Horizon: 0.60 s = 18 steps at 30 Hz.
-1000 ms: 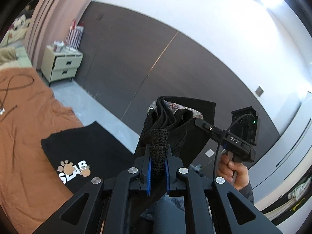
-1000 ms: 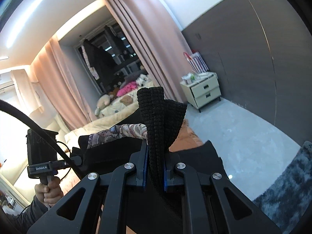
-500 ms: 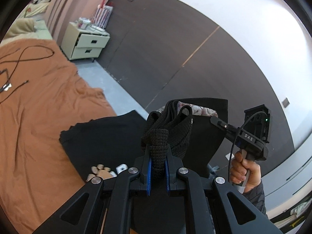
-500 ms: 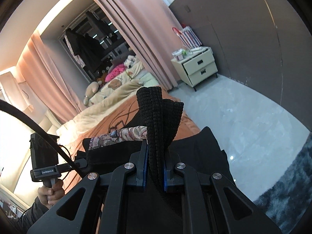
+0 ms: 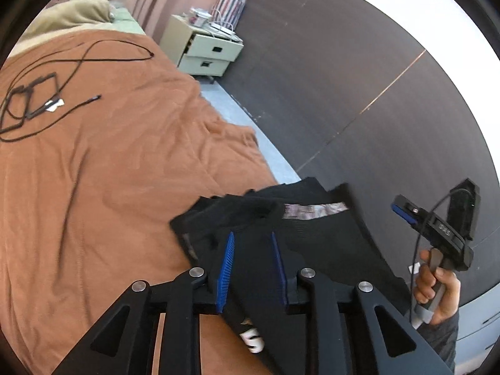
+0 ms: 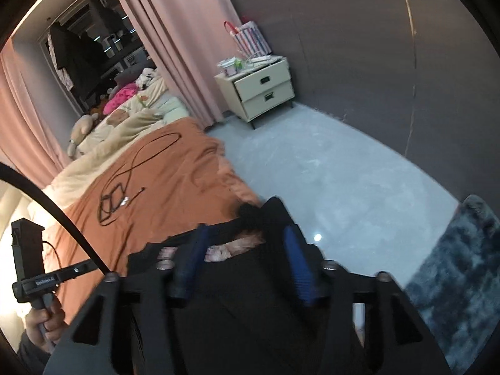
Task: Fold small clothes
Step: 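Lower the folded black stack onto the bed corner with both grippers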
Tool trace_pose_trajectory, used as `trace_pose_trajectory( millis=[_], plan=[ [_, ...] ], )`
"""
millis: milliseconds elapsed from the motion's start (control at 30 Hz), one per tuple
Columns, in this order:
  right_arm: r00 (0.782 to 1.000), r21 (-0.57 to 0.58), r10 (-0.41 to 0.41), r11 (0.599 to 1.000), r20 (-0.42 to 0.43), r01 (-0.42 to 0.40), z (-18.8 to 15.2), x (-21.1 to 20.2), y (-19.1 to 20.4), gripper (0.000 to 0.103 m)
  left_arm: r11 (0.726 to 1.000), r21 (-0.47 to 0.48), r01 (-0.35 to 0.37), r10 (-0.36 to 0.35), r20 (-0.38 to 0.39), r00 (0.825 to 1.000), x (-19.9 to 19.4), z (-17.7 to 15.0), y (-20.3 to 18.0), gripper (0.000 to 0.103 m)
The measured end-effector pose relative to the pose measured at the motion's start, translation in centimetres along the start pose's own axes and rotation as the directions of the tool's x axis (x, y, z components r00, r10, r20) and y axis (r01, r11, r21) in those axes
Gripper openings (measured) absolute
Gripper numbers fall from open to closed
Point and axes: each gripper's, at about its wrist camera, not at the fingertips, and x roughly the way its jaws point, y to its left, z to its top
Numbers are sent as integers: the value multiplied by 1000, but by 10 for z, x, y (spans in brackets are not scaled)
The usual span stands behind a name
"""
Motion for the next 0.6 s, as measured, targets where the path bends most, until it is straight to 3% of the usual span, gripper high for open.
trace_pose_trajectory(
  millis=[133,267,400,600],
  plan=[
    [999,-37,9,999,-46,-11,-4,-11,31,54,999,42,4,-4,-15,1000,3,-7,-9,25],
    [990,-65,-42,997,-134,34,-16,-14,47,53,994,107,18,-15,-25,1000,9,-13,-26,25],
    [975,-67,-78,996,-209,65,-13,1,56,38,988,154,7,4,-69,998,33,-16,-37,25],
    [958,-70,-130,991,-256,115,12,34,39,28,979,205,-16,39,-110,993,73,-13,-44,25]
  ],
)
